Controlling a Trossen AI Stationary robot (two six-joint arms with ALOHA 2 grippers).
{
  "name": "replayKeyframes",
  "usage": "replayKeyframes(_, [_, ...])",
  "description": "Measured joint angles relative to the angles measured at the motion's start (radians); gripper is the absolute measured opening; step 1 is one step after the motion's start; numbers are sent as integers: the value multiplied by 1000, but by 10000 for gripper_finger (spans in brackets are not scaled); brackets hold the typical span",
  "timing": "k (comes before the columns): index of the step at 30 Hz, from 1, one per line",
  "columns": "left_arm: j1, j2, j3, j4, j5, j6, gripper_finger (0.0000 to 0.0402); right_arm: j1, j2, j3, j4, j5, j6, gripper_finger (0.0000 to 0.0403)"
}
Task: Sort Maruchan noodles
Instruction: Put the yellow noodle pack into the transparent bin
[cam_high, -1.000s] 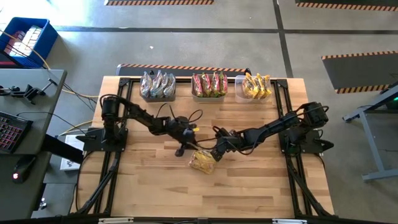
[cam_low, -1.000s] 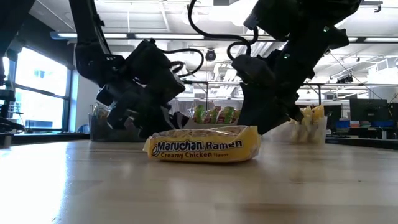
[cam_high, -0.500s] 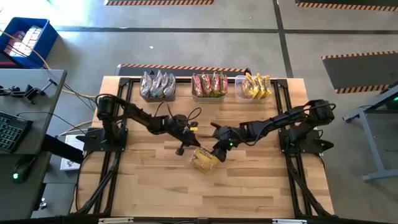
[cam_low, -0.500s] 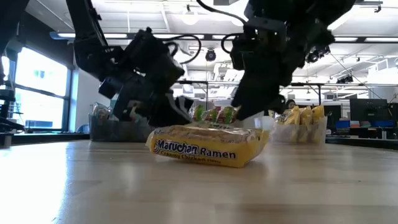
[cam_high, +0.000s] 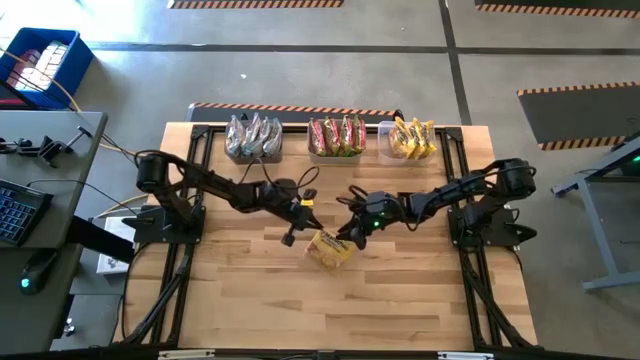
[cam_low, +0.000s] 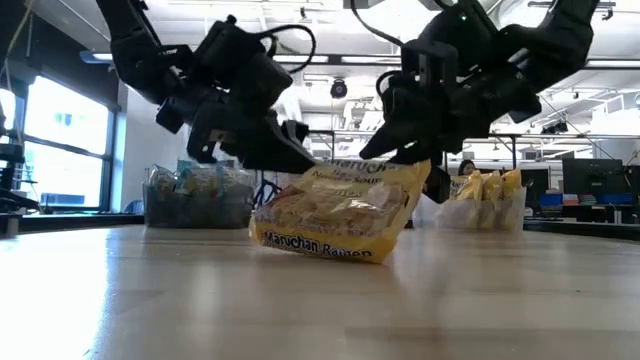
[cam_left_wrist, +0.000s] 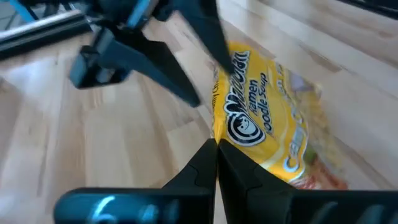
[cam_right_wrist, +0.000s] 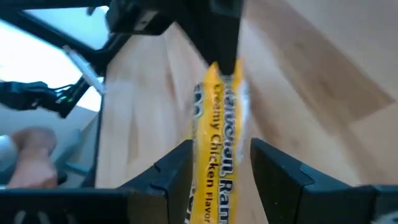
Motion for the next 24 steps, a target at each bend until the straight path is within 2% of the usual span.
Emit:
replayKeyframes(4, [0,-25,0,-6,-1,3,0,1,0,33,-1,-66,-6,162])
replayKeyframes(8, [0,-36,0,-12,-1,8,0,0,0,71,-41,-91,0,205])
replayKeyframes(13, [0,-36,0,-14,-2,7,0,-21,1,120,-228,-74,-17,254])
replayKeyframes(18, [0,-36,0,-10,-2,8,0,-34,12,127,-245,-93,-32,261])
replayKeyframes(24, [-1,-36,0,-9,-24,8,0,-44,96,128,-116,-231,29,261])
